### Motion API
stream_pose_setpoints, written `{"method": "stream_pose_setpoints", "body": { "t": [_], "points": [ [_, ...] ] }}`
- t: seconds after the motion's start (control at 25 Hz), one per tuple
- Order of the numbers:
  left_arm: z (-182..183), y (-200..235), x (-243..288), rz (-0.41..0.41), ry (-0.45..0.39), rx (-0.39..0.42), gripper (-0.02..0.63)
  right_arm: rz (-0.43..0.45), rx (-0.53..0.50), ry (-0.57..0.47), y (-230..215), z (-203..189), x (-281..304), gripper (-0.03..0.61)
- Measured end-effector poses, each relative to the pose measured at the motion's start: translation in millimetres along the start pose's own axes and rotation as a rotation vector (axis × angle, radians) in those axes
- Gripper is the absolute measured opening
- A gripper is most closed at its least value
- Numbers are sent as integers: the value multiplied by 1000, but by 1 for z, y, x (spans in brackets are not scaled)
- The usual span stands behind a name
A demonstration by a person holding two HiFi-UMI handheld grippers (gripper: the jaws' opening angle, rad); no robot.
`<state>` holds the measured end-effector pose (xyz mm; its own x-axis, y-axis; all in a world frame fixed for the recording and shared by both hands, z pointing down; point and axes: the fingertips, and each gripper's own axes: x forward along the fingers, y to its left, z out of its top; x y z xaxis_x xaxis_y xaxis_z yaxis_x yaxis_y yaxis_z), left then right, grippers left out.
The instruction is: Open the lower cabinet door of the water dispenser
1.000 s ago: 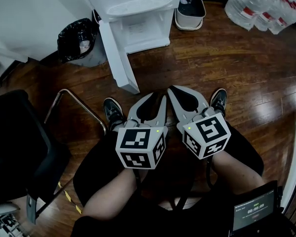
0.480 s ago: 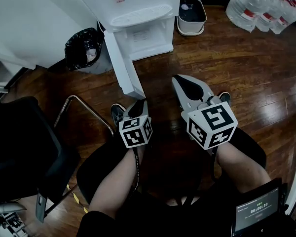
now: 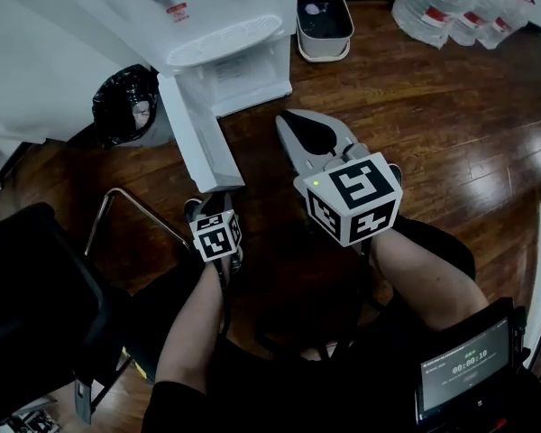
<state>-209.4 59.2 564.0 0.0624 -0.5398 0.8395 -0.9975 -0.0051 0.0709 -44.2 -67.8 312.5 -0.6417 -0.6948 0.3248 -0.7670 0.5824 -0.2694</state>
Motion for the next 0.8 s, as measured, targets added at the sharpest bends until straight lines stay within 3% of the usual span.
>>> {"method": "stream_pose_setpoints", "body": {
  "t": [0.28,0.8],
  "points": [
    [20,-35,19,-96,-57,112,121,-3,-28,-15,-11,17,8,5],
    [37,-100,40,-197,-92,177,106,-20,19,-4,-22,17,4,5]
  ]
}}
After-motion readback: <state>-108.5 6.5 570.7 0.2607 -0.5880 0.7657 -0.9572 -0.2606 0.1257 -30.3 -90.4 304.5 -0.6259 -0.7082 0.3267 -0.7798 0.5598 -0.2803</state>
